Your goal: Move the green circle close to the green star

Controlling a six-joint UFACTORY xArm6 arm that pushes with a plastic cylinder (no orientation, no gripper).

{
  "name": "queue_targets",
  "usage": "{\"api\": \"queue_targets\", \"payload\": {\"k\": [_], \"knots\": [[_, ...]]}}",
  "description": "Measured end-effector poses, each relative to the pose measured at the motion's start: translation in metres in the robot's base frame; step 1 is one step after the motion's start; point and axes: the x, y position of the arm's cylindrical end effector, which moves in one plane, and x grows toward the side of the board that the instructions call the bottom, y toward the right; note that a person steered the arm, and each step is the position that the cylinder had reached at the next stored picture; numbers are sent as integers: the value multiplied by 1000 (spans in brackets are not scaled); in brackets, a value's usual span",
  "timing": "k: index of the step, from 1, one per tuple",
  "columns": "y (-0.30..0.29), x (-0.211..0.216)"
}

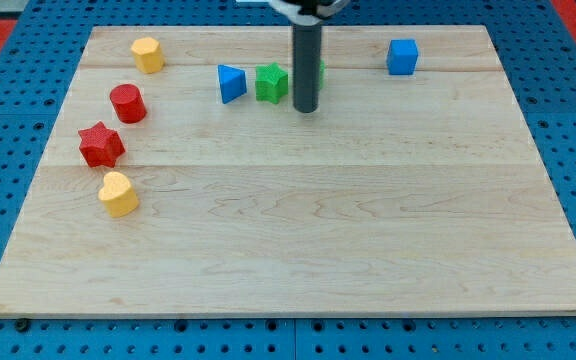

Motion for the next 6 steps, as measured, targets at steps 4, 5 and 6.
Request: {"api": "queue_targets", "payload": {"k": [4,5,6], "knots": [[66,-86],[67,-116],[42,-100]]}}
